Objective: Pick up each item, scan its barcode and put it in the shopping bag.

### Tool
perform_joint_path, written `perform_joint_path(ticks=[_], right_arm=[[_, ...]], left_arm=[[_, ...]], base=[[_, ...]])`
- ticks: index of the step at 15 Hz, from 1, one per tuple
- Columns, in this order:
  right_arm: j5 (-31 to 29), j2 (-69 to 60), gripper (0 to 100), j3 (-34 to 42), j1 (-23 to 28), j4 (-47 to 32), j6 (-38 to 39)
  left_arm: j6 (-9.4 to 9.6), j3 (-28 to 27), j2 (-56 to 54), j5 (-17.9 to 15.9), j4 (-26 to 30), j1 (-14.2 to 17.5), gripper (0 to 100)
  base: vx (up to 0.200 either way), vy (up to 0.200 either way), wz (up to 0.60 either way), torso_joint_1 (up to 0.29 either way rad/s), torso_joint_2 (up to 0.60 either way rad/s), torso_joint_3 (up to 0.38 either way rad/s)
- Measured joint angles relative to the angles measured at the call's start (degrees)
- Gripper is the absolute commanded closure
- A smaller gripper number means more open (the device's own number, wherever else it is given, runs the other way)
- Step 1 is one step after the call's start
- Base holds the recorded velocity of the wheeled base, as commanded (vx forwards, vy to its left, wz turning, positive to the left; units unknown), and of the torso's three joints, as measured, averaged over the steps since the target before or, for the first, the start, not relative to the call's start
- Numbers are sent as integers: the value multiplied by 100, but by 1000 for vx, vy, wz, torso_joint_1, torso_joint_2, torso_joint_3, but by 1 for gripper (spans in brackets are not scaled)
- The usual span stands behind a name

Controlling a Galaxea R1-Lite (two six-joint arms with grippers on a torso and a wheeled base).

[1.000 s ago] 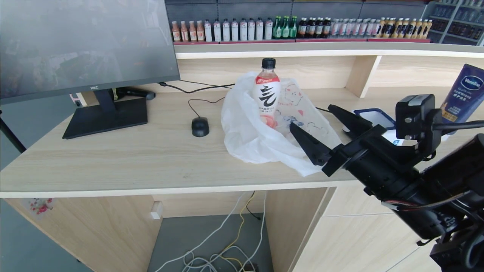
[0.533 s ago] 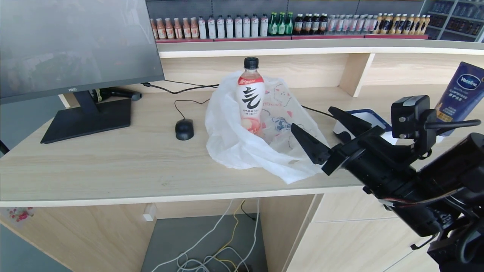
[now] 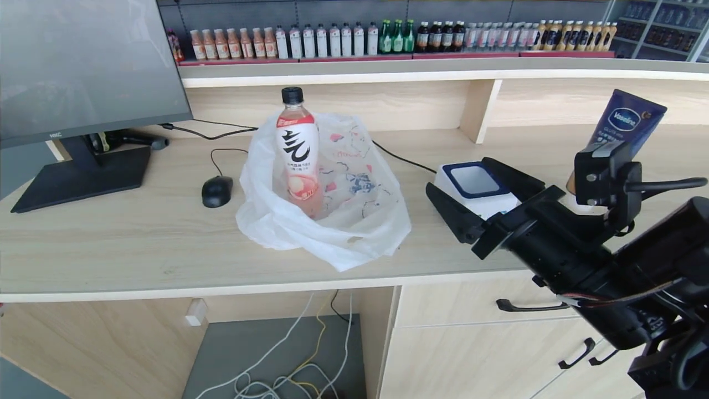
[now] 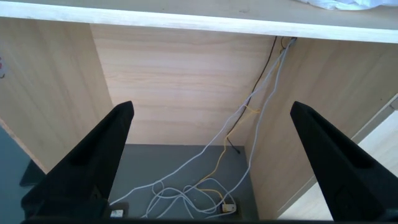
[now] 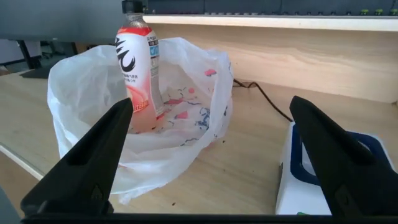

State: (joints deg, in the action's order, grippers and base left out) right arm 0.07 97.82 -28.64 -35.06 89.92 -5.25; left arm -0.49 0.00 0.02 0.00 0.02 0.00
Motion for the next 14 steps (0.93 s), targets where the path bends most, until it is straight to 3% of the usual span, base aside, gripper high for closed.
perform_joint_path(ticks=[14], right_arm=[[-2,-11,0,85,4,0,1]], left_arm=[[-11,0,0,0,-2,0,0]], base=[[0,-200,0,1,3,3]])
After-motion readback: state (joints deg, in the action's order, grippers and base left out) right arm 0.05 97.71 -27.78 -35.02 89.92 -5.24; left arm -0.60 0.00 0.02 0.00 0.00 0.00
